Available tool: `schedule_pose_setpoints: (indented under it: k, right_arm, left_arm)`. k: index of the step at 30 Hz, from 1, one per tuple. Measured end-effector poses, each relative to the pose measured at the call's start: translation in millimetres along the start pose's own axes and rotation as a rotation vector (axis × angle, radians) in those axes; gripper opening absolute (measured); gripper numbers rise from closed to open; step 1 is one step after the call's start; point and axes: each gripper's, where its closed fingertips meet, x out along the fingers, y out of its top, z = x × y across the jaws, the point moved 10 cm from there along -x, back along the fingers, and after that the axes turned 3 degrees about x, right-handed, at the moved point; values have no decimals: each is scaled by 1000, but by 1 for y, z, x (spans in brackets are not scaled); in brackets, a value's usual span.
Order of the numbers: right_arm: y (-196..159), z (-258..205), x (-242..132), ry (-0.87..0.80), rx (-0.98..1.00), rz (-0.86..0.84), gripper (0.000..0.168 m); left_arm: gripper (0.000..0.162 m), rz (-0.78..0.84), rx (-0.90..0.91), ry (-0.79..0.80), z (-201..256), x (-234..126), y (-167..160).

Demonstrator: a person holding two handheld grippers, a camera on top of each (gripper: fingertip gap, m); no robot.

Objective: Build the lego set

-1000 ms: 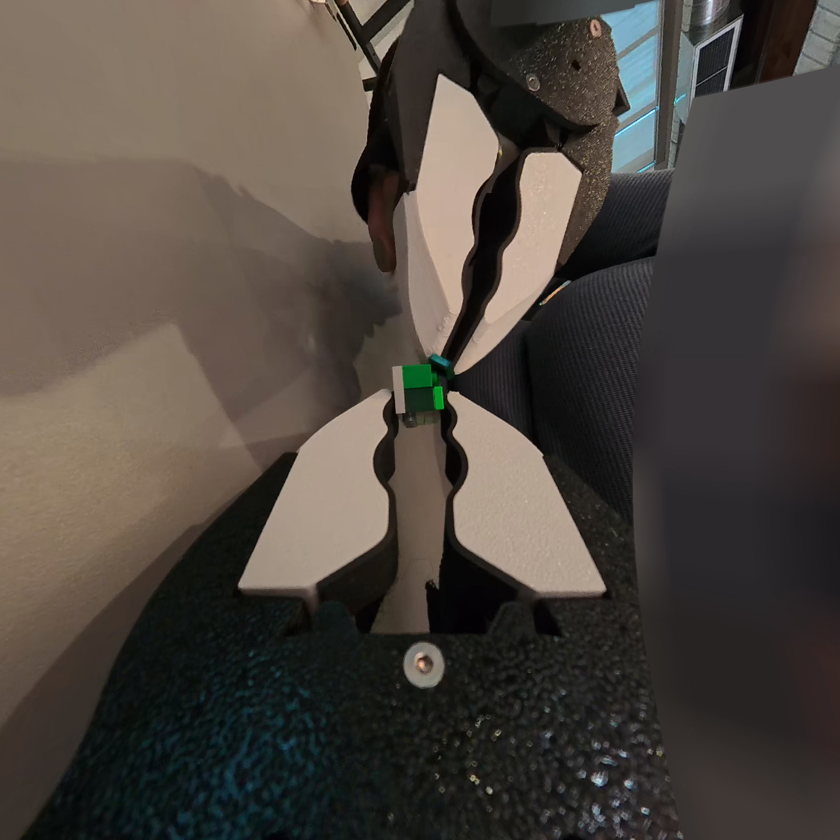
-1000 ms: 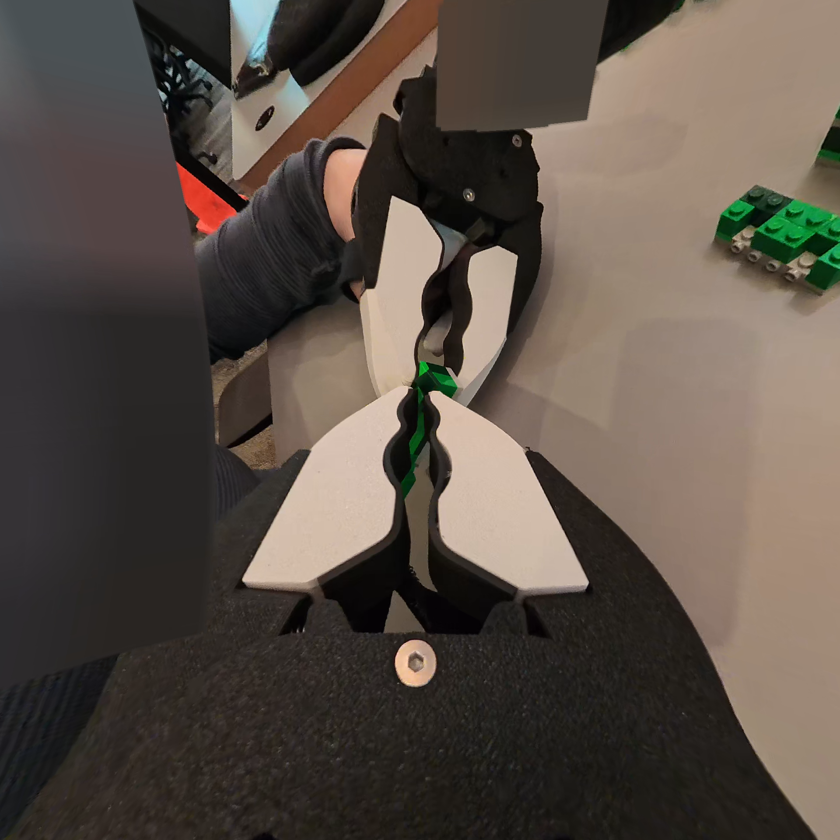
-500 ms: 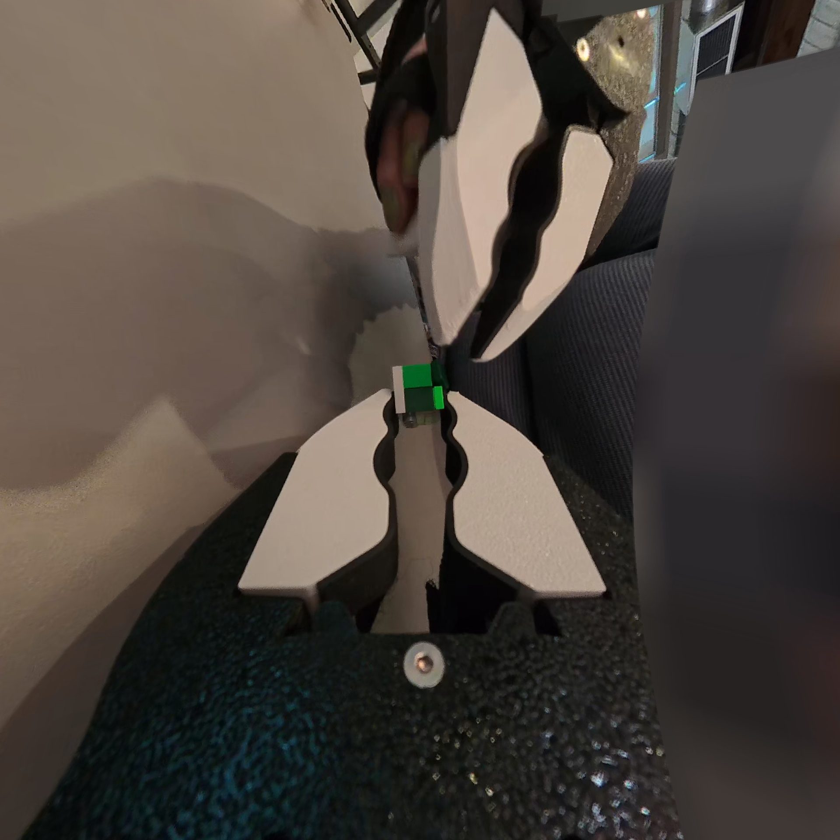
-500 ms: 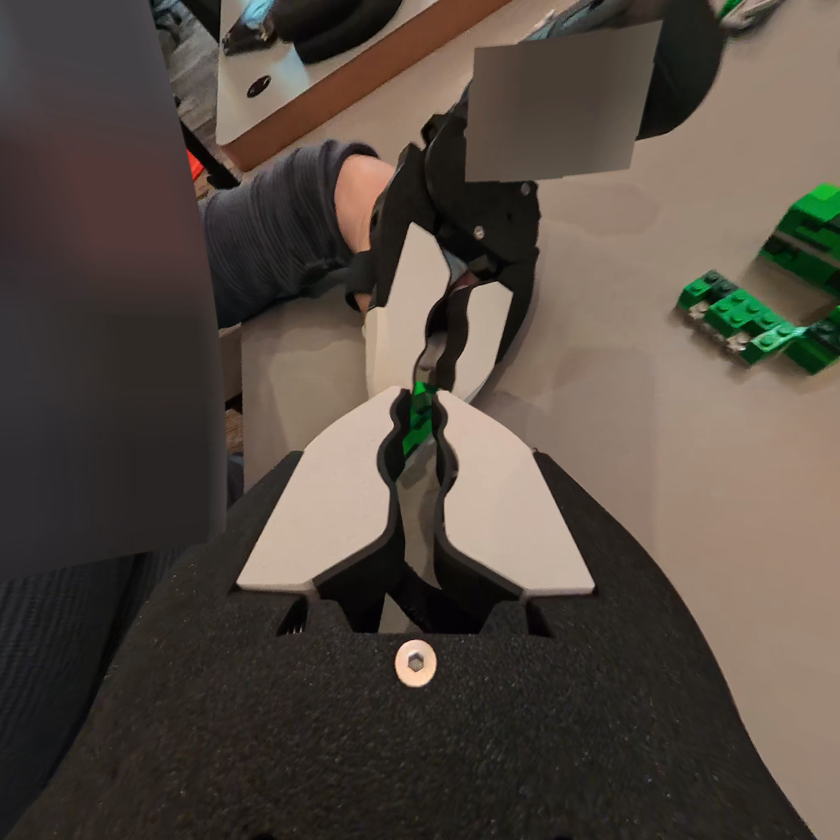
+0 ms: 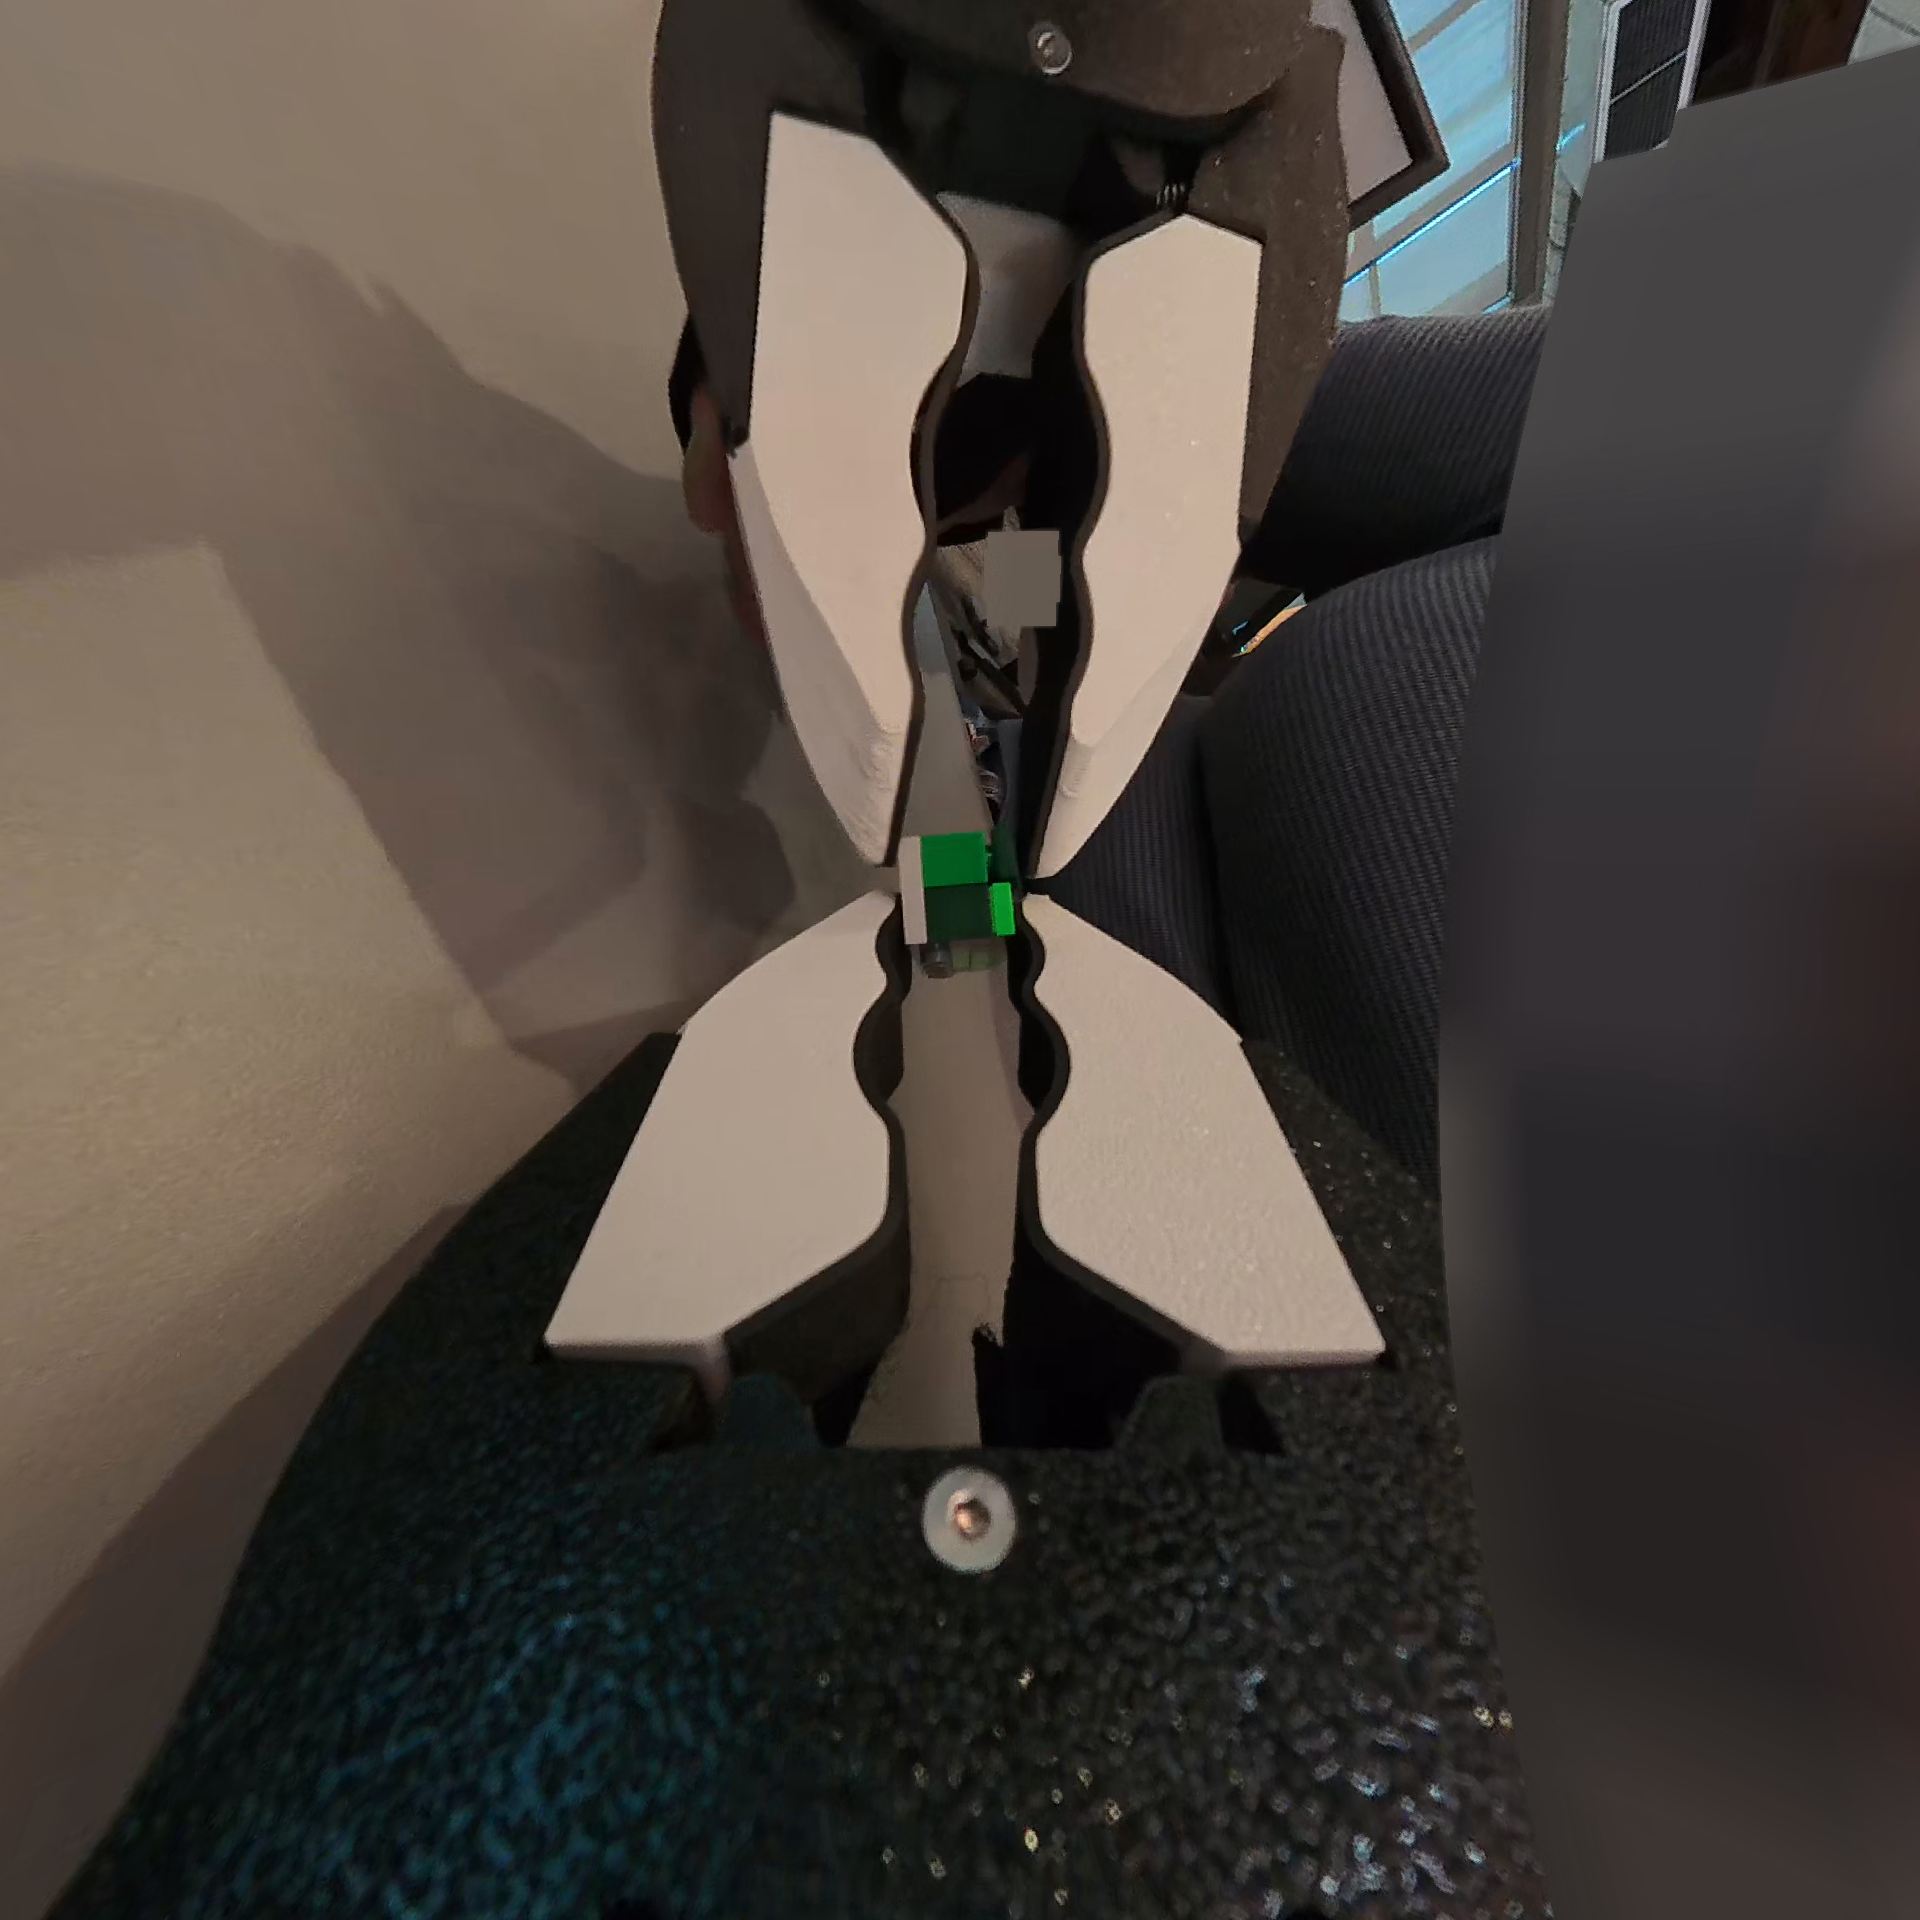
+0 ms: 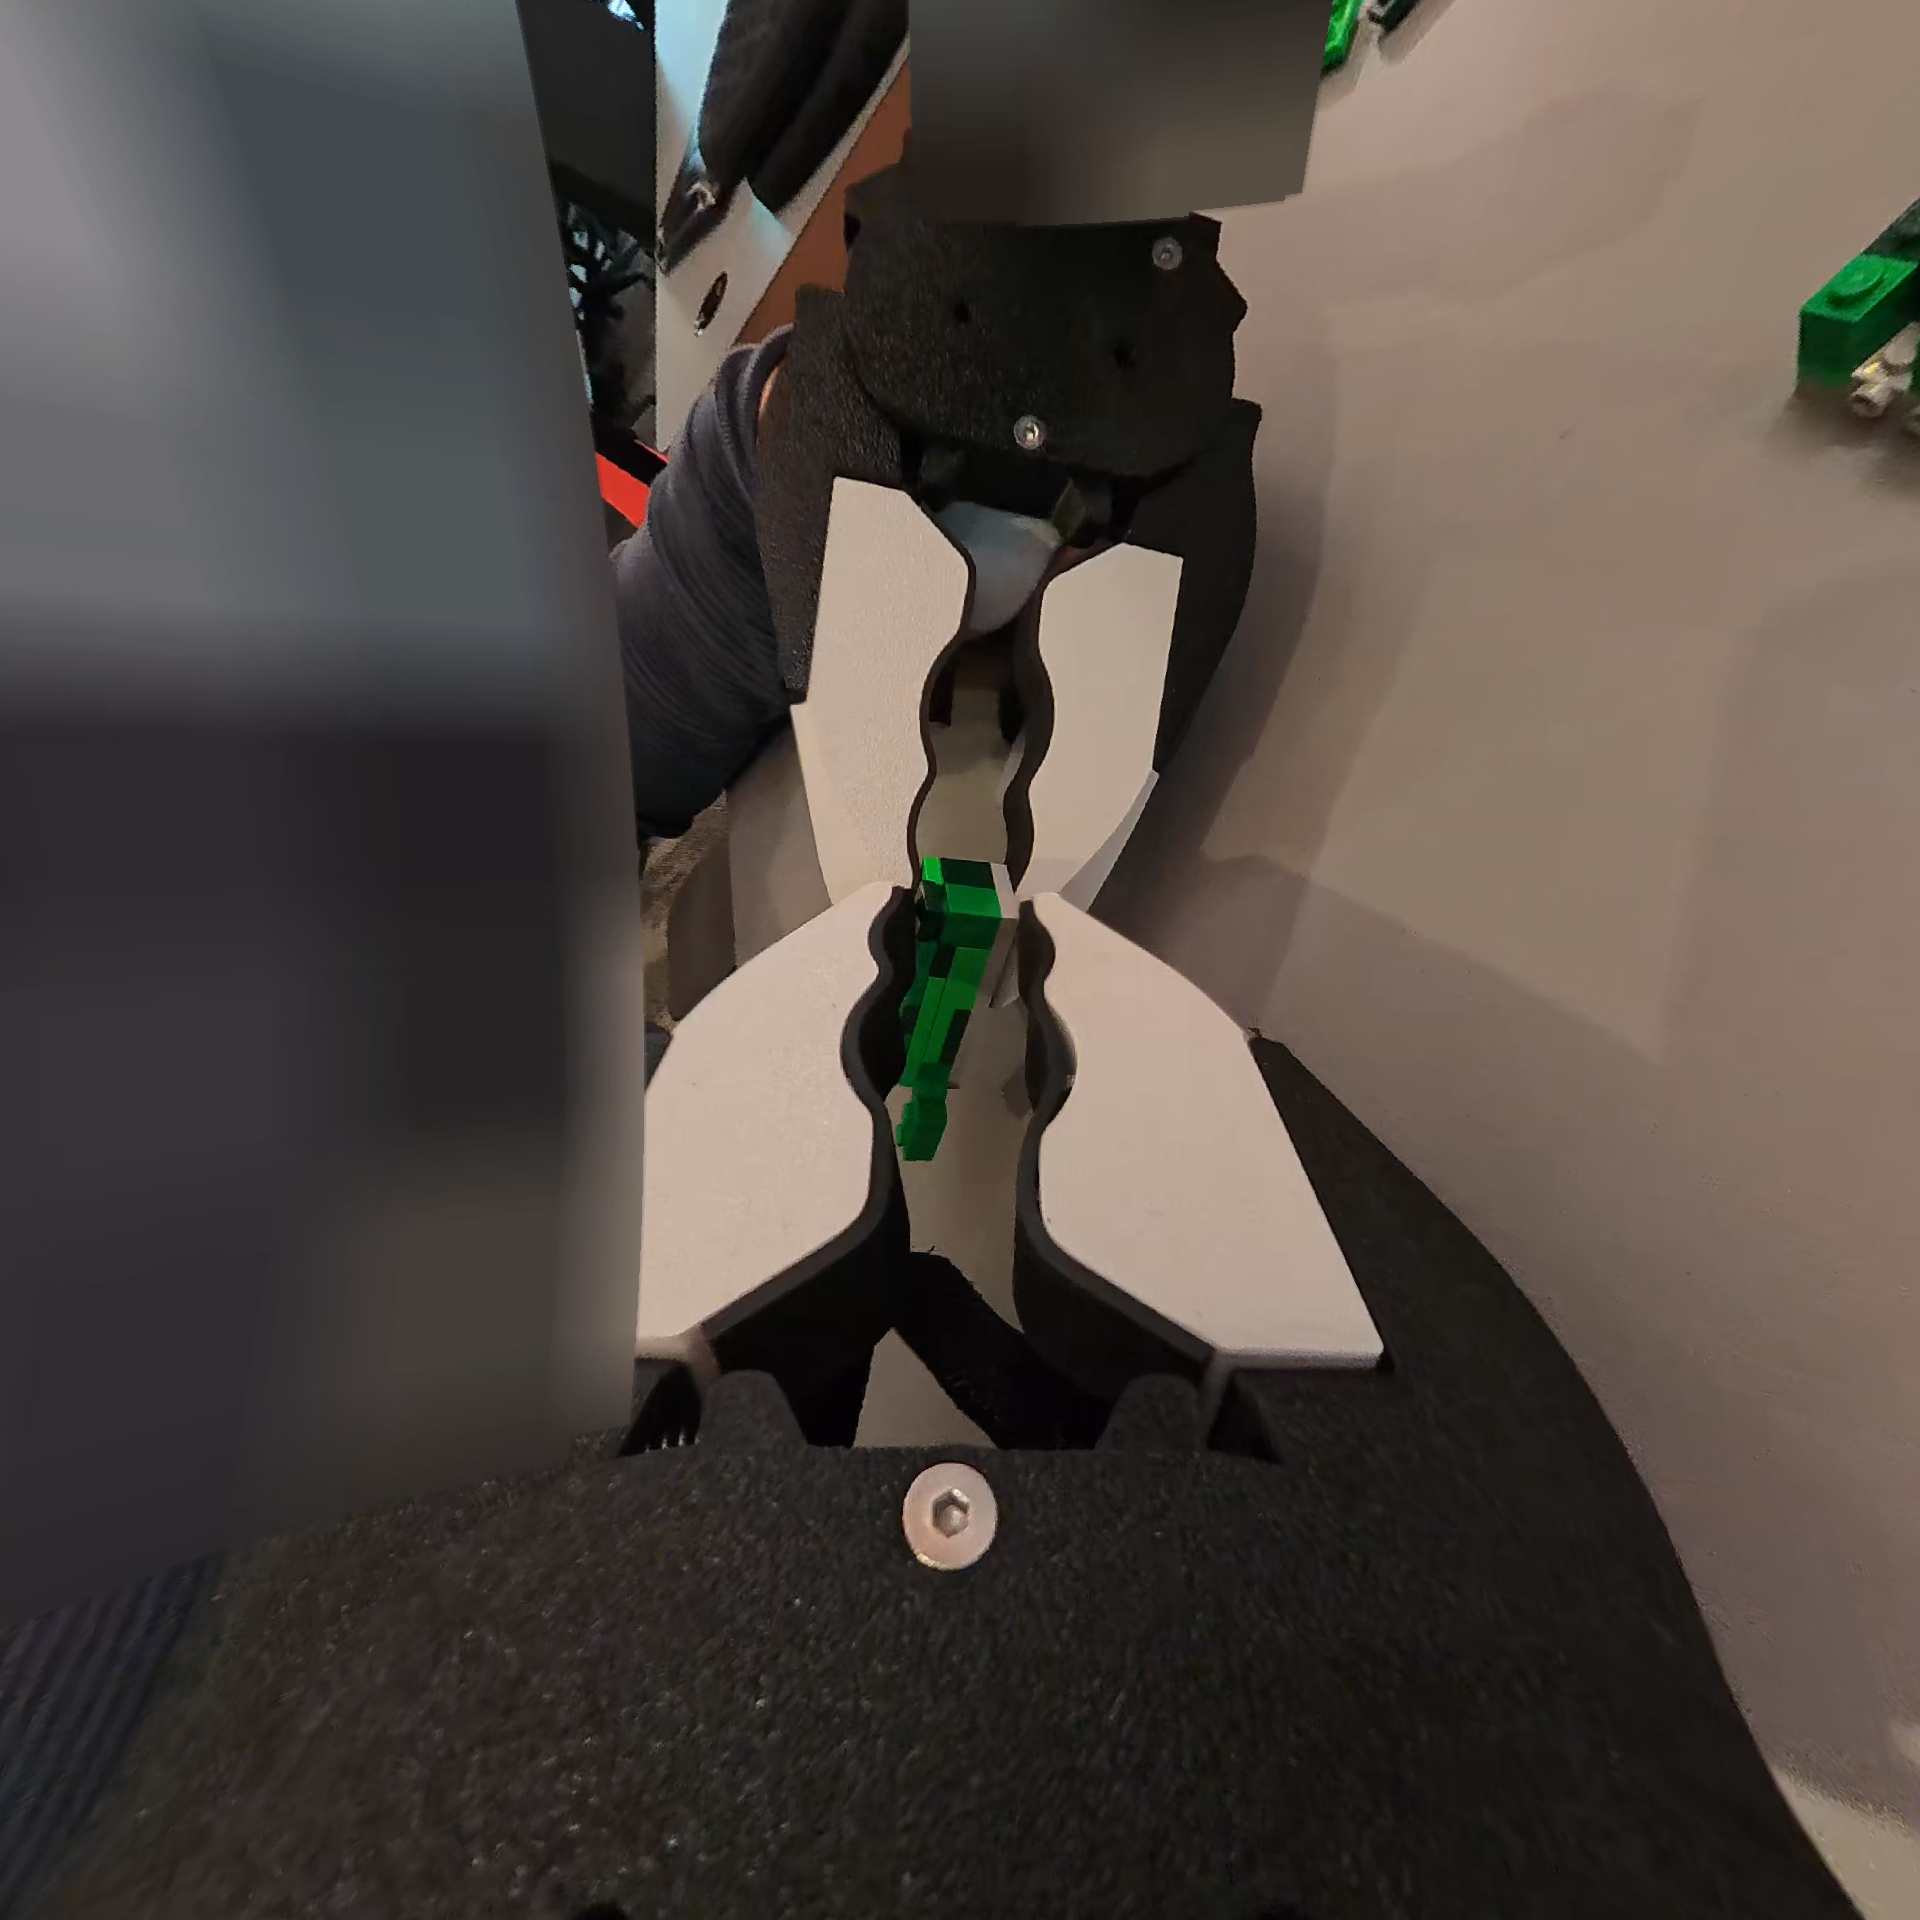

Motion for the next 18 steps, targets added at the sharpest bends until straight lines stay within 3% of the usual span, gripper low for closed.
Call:
schedule_pose_setpoints:
  k: [6,18]
  right_arm:
    - [-1,0,1,8,-30,-14,17]
    - [-13,-19,3,-143,-282,-28,16]
  left_arm:
    - [17,-16,11,1,1,1,0]
    - [17,-94,144,57,6,9,0]
